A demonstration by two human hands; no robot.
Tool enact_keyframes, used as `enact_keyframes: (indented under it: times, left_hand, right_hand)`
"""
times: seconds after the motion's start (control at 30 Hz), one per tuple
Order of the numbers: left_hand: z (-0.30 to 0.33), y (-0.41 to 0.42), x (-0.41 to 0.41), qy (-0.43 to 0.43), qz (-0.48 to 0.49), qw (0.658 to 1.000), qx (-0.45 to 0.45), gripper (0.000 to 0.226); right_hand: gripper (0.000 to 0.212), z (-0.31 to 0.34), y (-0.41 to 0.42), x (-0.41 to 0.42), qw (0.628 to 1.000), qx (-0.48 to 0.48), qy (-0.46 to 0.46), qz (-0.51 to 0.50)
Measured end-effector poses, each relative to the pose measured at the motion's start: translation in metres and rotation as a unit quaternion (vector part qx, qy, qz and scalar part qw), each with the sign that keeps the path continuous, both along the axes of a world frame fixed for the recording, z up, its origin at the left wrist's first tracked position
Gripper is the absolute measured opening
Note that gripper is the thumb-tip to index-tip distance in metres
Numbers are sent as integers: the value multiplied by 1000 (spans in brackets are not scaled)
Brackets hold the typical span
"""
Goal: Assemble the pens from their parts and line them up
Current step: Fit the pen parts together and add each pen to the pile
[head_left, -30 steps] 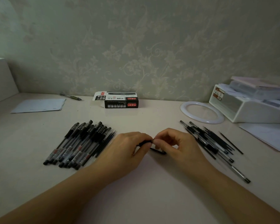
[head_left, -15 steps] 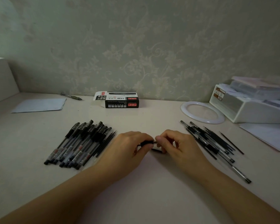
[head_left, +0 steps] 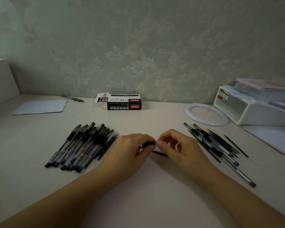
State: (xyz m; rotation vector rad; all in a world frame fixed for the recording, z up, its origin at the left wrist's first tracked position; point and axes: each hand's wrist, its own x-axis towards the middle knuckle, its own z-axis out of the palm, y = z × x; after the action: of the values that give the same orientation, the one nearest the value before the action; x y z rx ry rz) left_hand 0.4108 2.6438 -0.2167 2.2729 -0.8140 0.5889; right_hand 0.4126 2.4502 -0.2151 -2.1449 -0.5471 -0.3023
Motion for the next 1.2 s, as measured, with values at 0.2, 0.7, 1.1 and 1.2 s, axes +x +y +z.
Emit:
enact_keyframes:
  times: [0.2,0.7,1.1,1.2]
  left_hand:
    - [1,0,0,-10,-11,1000,-25,10]
    - [-5,6,8,0,69,997,-21,11]
    - [-8,10,11,39,80,996,8,12]
    - [-8,10,10,41,68,997,4,12]
  right_hand:
    - [23,1,-1,0,999,19,4,41]
    - [31,-3,-7,2,992,-104,-8,-70]
    - [14,-1,-12,4,998,-20,20,-55]
    - [15,-1,-8,3,999,4,18,-29]
